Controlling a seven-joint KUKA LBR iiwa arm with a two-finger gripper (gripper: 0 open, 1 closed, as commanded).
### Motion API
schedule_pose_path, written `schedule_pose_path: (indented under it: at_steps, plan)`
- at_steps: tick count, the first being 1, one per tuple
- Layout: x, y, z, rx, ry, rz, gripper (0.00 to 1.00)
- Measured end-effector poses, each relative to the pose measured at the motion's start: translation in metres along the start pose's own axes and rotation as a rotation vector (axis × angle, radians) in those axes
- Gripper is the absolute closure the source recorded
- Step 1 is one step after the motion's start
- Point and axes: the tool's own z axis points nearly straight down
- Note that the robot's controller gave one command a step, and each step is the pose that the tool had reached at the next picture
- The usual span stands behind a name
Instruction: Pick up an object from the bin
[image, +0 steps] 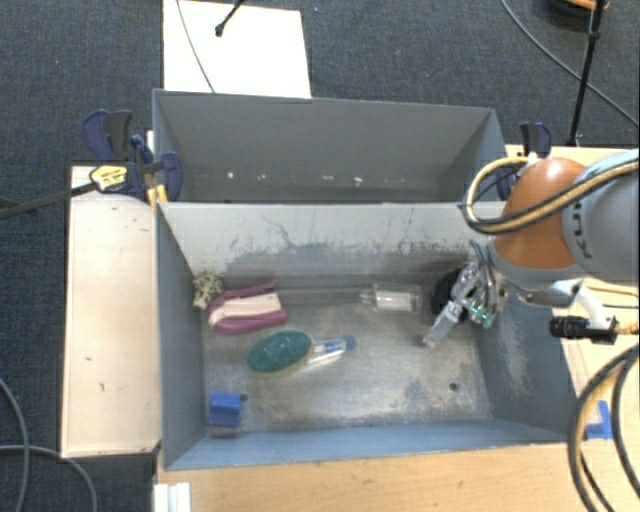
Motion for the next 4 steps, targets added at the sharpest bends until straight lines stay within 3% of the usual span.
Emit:
schedule_pose_path:
  at_steps: [1, 2, 3, 4]
  plan:
    - [-0.0014, 0.0005, -0.0018, -0.002, -0.004, 0.002, 1.00]
    - [-0.0001, 0.0001, 0.0000, 0.000, 0.000, 0.001, 0.00]
    - [-0.0014, 0.0004, -0.0017, -0.002, -0.004, 0.000, 1.00]
    - [-0.0002, -0.0001, -0.0001, 0.000, -0.001, -0.001, 0.00]
